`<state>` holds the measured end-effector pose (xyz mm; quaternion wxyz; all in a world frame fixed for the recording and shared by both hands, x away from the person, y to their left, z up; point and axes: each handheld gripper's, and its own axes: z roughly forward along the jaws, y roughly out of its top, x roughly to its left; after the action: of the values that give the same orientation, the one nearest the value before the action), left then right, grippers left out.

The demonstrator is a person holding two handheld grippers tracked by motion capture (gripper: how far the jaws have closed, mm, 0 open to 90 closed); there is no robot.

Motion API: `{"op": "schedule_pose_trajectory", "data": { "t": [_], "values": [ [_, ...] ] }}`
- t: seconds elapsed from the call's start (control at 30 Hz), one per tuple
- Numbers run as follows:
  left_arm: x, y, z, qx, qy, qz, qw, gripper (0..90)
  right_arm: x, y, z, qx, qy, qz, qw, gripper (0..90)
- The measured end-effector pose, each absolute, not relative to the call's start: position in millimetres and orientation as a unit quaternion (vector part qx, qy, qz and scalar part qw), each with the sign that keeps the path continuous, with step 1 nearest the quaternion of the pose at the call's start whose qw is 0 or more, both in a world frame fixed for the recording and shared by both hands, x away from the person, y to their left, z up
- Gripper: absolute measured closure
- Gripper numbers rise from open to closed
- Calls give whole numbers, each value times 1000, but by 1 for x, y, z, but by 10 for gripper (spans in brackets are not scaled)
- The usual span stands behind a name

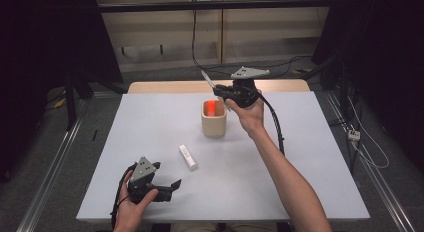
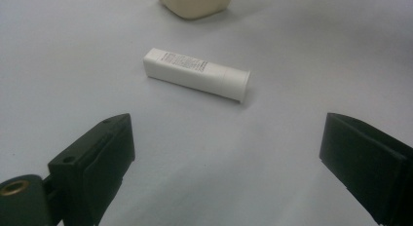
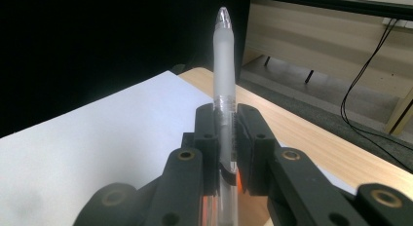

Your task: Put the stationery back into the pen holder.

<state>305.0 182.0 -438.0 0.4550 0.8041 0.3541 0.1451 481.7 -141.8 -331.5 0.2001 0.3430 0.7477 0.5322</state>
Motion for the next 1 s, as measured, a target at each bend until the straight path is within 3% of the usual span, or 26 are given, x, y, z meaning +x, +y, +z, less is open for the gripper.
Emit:
{"op": "schedule_pose_trajectory", "data": {
  "t": [1.0],
  "values": [
    [304,185,-437,806,349,144,456,58,503,-117,-365,337,760,525,186,805]
  ]
}}
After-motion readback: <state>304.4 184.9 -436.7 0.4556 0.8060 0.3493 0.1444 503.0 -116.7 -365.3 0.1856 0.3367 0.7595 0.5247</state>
